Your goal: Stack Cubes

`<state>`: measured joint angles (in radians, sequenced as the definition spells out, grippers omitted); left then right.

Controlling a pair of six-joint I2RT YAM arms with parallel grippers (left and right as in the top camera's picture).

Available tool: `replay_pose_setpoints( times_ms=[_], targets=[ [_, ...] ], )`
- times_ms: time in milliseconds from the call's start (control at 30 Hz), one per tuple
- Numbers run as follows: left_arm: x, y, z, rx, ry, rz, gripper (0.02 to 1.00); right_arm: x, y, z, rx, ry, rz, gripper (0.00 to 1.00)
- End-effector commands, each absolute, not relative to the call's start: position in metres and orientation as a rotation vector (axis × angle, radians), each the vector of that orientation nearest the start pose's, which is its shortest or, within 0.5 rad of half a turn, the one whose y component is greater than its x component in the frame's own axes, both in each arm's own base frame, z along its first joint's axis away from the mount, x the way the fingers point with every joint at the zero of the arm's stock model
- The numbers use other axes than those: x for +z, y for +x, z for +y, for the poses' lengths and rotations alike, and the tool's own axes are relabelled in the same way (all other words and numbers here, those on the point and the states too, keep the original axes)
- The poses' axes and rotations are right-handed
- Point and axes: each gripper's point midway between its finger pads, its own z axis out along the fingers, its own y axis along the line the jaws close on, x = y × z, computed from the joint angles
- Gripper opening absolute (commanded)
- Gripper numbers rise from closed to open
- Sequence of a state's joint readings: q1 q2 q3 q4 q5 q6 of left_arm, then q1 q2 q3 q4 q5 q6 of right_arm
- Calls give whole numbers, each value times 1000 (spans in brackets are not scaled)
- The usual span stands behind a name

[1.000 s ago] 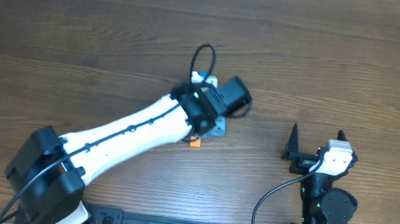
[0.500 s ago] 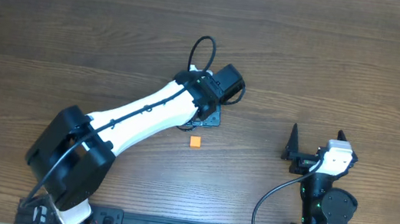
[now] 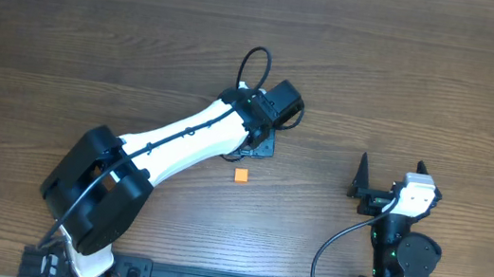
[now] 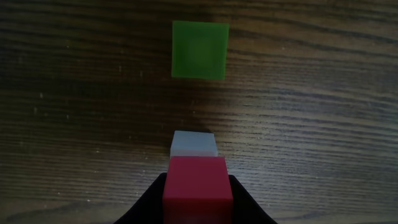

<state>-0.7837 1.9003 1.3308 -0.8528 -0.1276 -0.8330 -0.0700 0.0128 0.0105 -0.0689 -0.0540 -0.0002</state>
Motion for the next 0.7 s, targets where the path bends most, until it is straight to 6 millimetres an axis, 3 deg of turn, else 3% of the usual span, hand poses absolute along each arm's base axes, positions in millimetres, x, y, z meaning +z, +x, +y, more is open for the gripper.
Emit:
replay_pose_setpoints(
  times_ms=[33,700],
  targets=[
    [37,287,-254,-27,-67,2955,126,157,246,-7,-8,13,1643,993],
    [22,284,-252,12,-65,2986,139,157,246,-7,-8,13,1643,991]
  ],
)
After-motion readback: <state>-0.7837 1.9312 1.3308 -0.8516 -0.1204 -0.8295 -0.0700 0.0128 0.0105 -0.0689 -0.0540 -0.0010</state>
